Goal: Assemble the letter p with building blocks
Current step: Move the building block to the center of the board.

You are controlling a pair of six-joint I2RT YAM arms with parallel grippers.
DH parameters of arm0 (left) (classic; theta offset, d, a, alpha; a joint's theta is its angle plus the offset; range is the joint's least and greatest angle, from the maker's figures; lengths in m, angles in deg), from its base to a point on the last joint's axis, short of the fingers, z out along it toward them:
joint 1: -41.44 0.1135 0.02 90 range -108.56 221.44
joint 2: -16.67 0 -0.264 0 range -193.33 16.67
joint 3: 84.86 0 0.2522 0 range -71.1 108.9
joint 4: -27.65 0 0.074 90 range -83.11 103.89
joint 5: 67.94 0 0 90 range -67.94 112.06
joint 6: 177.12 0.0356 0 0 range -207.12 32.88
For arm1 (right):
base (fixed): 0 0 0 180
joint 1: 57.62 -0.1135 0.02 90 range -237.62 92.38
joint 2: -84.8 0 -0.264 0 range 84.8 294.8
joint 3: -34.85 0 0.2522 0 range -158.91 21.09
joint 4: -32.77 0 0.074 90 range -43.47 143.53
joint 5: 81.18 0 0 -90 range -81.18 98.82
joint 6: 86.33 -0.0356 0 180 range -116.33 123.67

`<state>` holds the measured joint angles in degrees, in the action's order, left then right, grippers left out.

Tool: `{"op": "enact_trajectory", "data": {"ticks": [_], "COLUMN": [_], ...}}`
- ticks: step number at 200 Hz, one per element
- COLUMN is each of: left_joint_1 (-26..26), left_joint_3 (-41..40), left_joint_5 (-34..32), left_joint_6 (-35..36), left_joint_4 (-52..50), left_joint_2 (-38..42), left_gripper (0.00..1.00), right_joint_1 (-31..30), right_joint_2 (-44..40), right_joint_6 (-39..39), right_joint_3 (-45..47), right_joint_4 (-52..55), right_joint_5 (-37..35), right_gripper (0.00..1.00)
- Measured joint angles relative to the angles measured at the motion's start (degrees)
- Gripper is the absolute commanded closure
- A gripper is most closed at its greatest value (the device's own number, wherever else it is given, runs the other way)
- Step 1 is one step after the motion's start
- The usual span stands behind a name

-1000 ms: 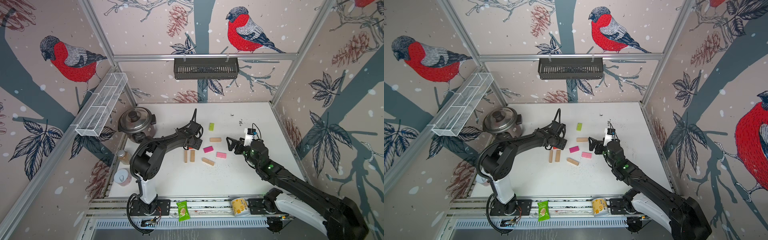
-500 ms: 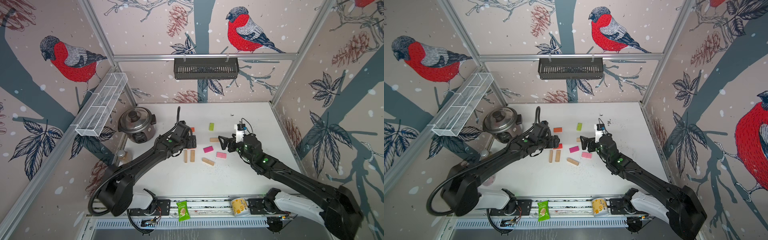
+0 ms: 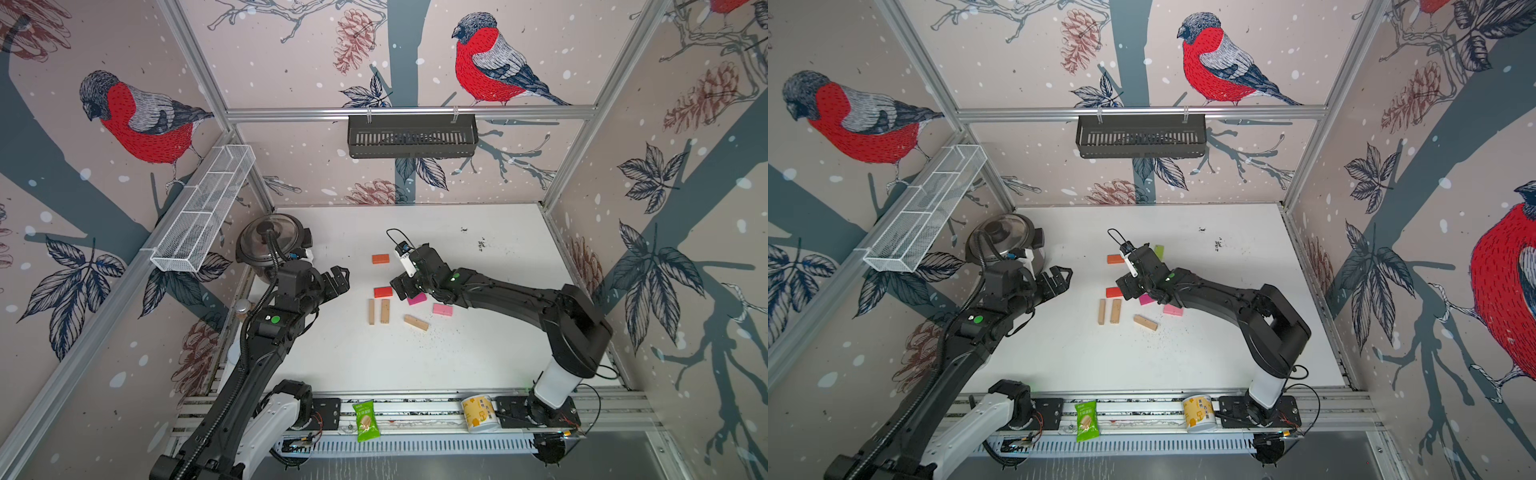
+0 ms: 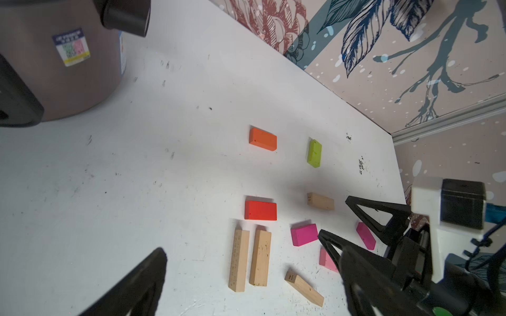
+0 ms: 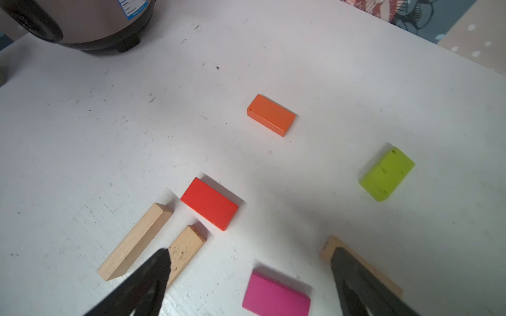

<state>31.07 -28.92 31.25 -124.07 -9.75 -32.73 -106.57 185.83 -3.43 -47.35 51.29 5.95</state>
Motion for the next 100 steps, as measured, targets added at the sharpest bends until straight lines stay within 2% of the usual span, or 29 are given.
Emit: {"op": "enact_trajectory", "data": {"ticks": [21,35,100], "left_joint_1": [5.0,6.9,9.1], "left_joint_3": [-1.1,-1.4,-0.5], "left_joint_5": [5.6,8.0,12.1], "left_joint_6": [1.0,1.7,6.0], "left_joint_4": [-0.6,-0.6,-1.1], "left_joint_2": [-1.0,-1.5,-3.9], "left_gripper": [0.03,0.03,0.03], "right_joint_1": [0.0,-0.1,-1.2], "right_joint_2": [4.7,8.2,19.1], "right_joint_6": [3.2,5.2,10.3], "right_joint_3": [-4.7,-7.6,-16.5], "right_joint_4": [1.9,3.5,9.2], "right_joint_5": [2.3,4.0,6.0], "right_gripper": [0.18,0.19,0.27]}}
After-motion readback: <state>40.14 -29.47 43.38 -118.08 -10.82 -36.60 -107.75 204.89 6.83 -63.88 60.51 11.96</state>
